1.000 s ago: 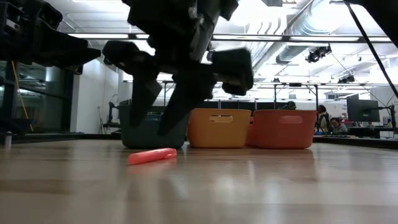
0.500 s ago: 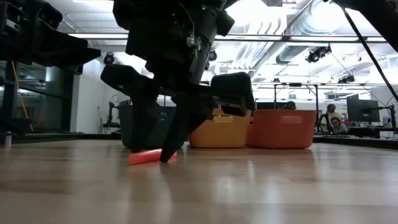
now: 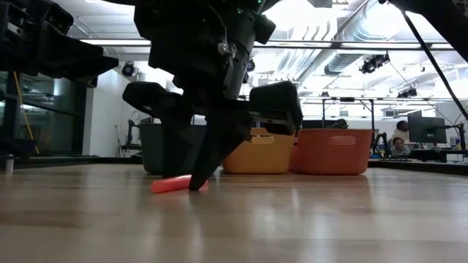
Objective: Pick & Place Markers
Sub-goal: Put the orange pen into the orange bin
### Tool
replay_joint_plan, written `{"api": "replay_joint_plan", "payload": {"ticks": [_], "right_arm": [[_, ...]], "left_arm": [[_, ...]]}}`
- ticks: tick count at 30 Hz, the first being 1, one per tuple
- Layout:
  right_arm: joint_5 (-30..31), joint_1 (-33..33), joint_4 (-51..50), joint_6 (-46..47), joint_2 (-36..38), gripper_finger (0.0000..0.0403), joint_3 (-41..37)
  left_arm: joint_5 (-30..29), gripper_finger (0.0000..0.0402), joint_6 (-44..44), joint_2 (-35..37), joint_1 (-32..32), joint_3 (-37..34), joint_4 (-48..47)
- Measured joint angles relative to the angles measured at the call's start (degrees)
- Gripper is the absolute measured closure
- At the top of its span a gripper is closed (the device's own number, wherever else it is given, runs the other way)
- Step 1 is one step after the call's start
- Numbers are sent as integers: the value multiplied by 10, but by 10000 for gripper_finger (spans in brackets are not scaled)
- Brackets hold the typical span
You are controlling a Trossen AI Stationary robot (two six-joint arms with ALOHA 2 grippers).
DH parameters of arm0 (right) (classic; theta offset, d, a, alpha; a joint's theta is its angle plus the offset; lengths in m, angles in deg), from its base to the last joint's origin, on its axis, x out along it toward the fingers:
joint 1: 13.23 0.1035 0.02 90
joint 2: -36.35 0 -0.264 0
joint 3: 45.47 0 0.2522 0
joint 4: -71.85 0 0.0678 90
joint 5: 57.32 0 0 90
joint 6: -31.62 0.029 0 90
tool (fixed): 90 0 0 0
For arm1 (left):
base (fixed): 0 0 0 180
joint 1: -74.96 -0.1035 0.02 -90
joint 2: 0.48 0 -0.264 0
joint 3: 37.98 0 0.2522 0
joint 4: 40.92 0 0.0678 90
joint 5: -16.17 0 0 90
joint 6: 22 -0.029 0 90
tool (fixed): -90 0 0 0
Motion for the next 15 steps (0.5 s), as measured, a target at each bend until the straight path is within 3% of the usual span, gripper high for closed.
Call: {"api": "replay_joint_plan", "payload": {"ticks": [9,15], "right_arm": [[-12,2,-11,41,-10,279,1],[-12,3,-17,53,-10,309,1]], "left_arm": [[0,204,0,0,0,0,0],[0,204,0,0,0,0,0]]}}
